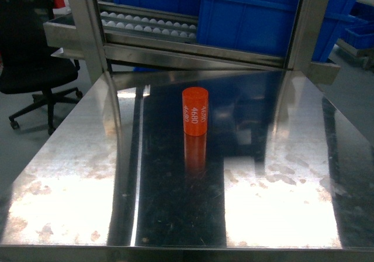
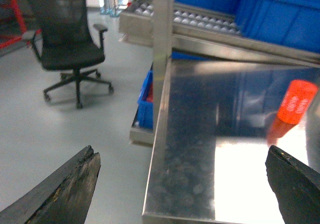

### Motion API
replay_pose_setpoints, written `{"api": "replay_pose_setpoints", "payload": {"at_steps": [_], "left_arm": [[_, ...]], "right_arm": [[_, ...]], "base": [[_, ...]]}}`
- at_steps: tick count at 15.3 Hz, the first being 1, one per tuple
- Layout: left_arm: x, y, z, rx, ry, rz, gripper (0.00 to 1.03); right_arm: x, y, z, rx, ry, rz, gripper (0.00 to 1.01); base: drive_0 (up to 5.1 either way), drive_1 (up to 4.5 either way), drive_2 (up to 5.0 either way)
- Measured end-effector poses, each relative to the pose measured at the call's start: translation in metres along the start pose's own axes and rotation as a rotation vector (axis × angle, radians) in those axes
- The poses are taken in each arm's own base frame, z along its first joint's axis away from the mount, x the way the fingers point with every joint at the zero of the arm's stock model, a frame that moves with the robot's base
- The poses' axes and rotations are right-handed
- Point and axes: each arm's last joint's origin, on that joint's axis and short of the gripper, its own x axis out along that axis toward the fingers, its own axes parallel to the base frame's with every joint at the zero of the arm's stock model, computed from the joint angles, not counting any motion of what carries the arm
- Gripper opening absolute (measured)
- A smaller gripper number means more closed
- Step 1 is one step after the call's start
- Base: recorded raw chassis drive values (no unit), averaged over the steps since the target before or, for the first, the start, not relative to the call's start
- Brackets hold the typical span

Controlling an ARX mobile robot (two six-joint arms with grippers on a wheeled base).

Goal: Pick capacitor and pack into box

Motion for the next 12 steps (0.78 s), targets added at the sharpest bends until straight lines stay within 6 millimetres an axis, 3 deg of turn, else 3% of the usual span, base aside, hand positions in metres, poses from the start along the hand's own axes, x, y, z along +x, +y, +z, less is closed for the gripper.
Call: {"api": "replay_pose_setpoints", "payload": {"at_steps": [2, 5, 7, 12], "left_arm": [[0.012, 0.000, 0.006, -0.019, 0.010, 0.095, 0.98], [0.048, -0.002, 0.046, -0.009, -0.061, -0.062, 0.98], [0.090, 0.003, 0.085, 0.033, -0.062, -0.159, 0.98], [0.192, -0.008, 0.126, 0.165, 0.172, -0.624, 0.98]], "right_arm": [[0.000, 0.000, 0.000, 0.000, 0.000, 0.000, 0.98], [0.000, 0.000, 0.000, 0.000, 0.000, 0.001, 0.98], [0.000, 0.000, 0.000, 0.000, 0.000, 0.001, 0.98], [0.000, 0.000, 0.000, 0.000, 0.000, 0.001, 0.98]], "base": [[0.0, 0.00, 0.0], [0.0, 0.00, 0.0], [0.0, 0.00, 0.0], [0.0, 0.00, 0.0]]}}
